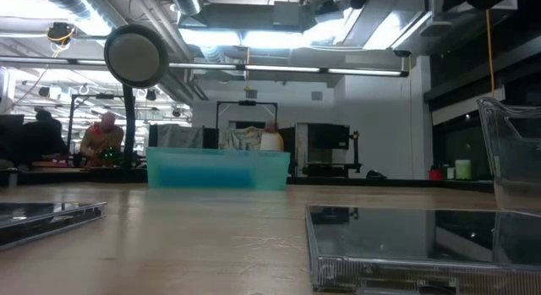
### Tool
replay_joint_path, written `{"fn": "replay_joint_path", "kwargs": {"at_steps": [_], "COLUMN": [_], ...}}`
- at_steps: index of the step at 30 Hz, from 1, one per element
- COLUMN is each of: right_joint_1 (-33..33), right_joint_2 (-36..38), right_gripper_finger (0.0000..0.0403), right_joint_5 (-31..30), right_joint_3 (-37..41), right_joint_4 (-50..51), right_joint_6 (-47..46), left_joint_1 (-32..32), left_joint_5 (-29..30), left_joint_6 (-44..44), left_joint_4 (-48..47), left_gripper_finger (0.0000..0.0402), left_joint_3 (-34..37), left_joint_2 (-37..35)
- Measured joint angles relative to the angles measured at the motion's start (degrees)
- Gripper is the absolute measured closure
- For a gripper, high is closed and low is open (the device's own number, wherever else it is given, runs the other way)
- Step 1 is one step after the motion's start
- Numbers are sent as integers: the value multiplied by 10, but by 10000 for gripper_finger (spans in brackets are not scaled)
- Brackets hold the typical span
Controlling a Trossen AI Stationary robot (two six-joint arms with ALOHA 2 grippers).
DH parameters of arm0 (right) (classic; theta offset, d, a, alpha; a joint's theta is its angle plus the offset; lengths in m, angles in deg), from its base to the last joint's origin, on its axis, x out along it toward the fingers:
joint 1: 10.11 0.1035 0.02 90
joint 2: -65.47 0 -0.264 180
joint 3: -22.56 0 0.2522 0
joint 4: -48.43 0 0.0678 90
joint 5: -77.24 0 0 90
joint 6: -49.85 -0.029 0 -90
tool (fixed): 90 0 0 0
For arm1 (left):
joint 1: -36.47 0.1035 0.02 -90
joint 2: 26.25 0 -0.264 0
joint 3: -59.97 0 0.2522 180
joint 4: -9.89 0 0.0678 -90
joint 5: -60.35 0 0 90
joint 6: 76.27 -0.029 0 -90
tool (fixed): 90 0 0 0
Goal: Pick & place jewel cases by type
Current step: Put the top black CD case into the transparent bin
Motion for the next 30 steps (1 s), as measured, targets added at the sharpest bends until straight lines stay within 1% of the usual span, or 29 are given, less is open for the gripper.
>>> {"fn": "replay_joint_path", "kwargs": {"at_steps": [3, 10, 15, 18, 20, 27, 30], "right_joint_1": [0, 0, 0, 1, 0, 0, 0], "right_joint_2": [0, 0, 0, -1, -1, 0, 0], "right_gripper_finger": [361, 357, 357, 358, 358, 357, 356], "right_joint_5": [4, 5, 4, 2, 1, 1, 5], "right_joint_3": [0, 0, 0, 0, 0, 0, 0], "right_joint_4": [1, 1, 0, 0, -3, -3, -2], "right_joint_6": [-1, -2, -2, -2, -3, -2, -12], "left_joint_1": [2, 0, -6, -14, -19, -31, -35], "left_joint_5": [-3, -3, -5, -4, 8, 25, 42], "left_joint_6": [8, -6, -19, -36, -44, -60, -60], "left_joint_4": [-6, -6, -8, -12, -12, -15, -24], "left_gripper_finger": [377, 370, 357, 342, 329, 273, 253], "left_joint_3": [0, 0, 0, 1, 1, 1, 1], "left_joint_2": [0, 1, -1, -7, -15, -45, -59]}}
